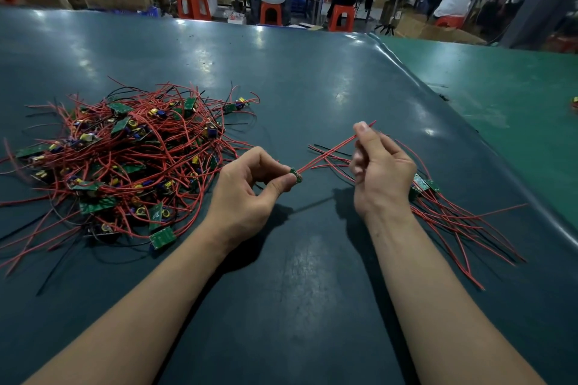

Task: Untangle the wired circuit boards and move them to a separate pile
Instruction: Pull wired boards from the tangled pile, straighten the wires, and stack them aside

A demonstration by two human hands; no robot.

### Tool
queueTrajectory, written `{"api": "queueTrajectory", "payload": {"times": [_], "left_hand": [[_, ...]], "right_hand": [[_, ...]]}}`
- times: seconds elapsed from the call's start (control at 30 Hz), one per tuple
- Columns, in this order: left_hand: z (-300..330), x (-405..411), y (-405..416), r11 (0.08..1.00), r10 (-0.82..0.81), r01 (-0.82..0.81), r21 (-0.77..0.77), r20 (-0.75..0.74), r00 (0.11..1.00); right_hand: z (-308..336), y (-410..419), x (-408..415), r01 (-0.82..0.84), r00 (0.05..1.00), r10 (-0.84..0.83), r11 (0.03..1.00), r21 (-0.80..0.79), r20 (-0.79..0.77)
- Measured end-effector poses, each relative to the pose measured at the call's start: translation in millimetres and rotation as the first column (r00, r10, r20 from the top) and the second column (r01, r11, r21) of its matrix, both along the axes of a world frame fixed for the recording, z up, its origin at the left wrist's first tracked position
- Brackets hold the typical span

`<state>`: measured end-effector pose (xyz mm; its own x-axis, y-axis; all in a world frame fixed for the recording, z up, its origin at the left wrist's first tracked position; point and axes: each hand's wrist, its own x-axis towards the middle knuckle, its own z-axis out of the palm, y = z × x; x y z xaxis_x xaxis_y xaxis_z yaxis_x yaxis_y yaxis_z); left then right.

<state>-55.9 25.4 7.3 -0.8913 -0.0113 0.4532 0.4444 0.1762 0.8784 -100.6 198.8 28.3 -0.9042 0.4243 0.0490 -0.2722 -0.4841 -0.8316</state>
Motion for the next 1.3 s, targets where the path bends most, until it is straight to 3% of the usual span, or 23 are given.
{"api": "queueTrajectory", "payload": {"times": [0.13,0.2,0.27,0.33,0.4,0.47,0.63,0.87,0.97,1.03,1.1,1.2,1.23,1.3], "left_hand": [[0.6,2.2,-2.0,0.996,0.040,-0.046,-0.072,-0.077,0.996],[1.4,3.7,-1.5,0.986,0.069,-0.095,-0.137,-0.180,0.981],[1.0,2.4,-2.8,0.964,0.138,-0.202,-0.174,-0.320,0.937],[0.9,0.8,-6.4,0.945,0.203,-0.287,-0.158,-0.406,0.891],[0.7,0.4,-8.6,0.952,0.192,-0.273,-0.141,-0.421,0.886],[0.5,1.4,-7.6,0.951,0.137,-0.239,-0.194,-0.429,0.893],[-1.3,-0.2,-5.7,0.972,0.003,-0.086,-0.220,-0.353,0.936],[-2.2,-1.3,-5.8,0.972,-0.031,-0.044,-0.230,-0.315,0.949],[-2.0,-2.6,-5.9,0.966,0.081,-0.152,-0.209,-0.313,0.946],[-1.6,-3.7,-9.1,0.921,0.228,-0.320,-0.222,-0.361,0.904],[-0.3,-3.6,-13.7,0.800,0.380,-0.532,-0.278,-0.451,0.808],[3.2,-2.0,-21.5,0.549,0.538,-0.731,-0.405,-0.498,0.680],[3.2,-1.5,-24.5,0.471,0.583,-0.748,-0.468,-0.472,0.662],[1.5,-1.2,-30.8,0.355,0.662,-0.719,-0.597,-0.383,0.645]], "right_hand": [[2.6,12.1,-1.8,0.104,0.994,-0.092,0.972,-0.209,0.066],[-0.2,12.7,-0.6,0.053,0.997,-0.044,0.988,-0.146,0.062],[-7.8,-2.3,5.3,-0.083,0.996,0.079,0.977,0.198,0.032],[-18.2,-21.5,12.8,-0.231,0.965,0.260,0.754,0.615,0.043],[-26.6,-31.9,16.2,-0.290,0.909,0.413,0.510,0.810,0.066],[-27.4,-33.2,18.2,-0.279,0.874,0.486,0.479,0.832,0.013],[-27.1,-29.7,18.3,-0.116,0.898,0.422,0.503,0.857,-0.126],[-23.8,-27.7,23.0,0.201,0.896,0.301,0.384,0.901,-0.328],[-22.6,-28.0,27.4,0.237,0.910,0.196,0.479,0.845,-0.365],[-19.6,-28.6,27.7,0.190,0.958,0.024,0.691,0.697,-0.285],[-14.8,-24.6,25.4,0.194,0.979,-0.155,0.901,0.389,-0.129],[-11.2,-13.9,23.1,0.197,0.971,-0.188,0.979,-0.047,0.147],[-11.7,-12.4,23.8,0.165,0.970,-0.143,0.981,-0.102,0.197],[-15.2,-13.8,25.2,0.075,0.975,-0.073,0.997,-0.002,0.210]]}}
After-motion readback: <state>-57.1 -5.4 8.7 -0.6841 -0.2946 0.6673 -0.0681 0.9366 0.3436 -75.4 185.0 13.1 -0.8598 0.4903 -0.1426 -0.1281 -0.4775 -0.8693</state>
